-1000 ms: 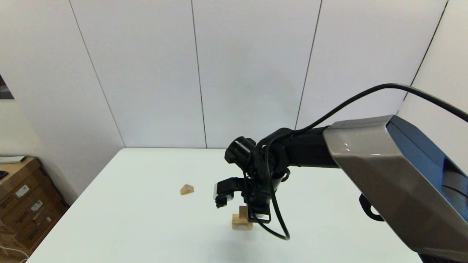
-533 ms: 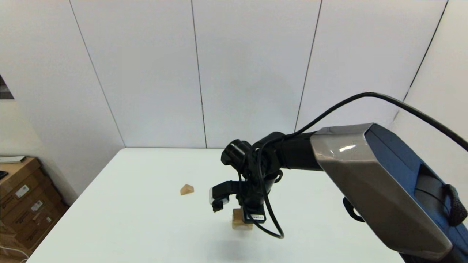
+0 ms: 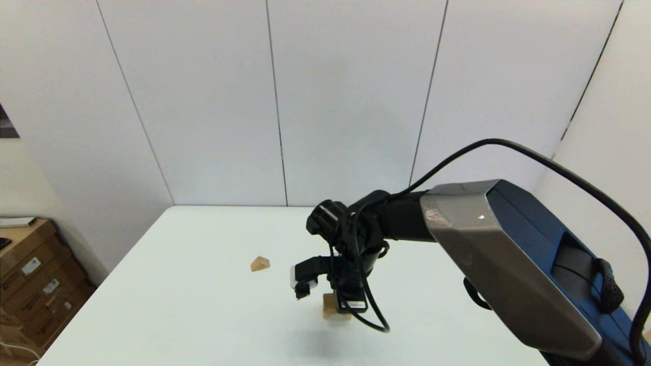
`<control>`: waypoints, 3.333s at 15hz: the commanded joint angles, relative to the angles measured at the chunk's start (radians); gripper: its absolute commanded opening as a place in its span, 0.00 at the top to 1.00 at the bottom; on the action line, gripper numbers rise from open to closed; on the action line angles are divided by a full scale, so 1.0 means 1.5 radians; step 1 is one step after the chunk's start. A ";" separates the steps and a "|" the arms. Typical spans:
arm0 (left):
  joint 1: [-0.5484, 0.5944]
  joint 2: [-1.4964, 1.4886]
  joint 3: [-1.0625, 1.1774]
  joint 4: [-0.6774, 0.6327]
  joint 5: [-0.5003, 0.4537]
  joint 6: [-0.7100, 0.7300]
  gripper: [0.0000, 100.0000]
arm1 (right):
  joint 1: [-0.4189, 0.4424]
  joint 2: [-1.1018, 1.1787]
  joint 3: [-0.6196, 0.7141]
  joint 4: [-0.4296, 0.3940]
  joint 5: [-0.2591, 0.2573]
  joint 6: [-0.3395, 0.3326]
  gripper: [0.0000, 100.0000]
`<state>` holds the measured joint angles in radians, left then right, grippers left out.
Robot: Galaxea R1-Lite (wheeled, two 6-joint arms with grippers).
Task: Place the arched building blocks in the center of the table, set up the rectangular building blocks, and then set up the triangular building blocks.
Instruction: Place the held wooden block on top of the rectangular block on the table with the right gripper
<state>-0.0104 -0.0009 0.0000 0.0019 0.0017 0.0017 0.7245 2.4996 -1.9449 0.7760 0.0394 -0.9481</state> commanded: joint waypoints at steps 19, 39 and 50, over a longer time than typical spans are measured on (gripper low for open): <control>0.000 0.001 0.000 0.000 0.000 0.000 0.00 | 0.001 0.013 -0.002 -0.014 0.001 -0.003 1.00; 0.000 0.001 0.000 0.000 0.000 0.000 0.00 | 0.001 0.019 -0.002 -0.014 0.001 -0.005 1.00; 0.000 0.001 0.000 0.001 0.000 0.000 0.00 | -0.001 0.019 -0.002 -0.015 0.000 -0.003 1.00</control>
<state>-0.0109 -0.0004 0.0000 0.0023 0.0013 0.0017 0.7226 2.5277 -1.9483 0.7494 0.0398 -0.9472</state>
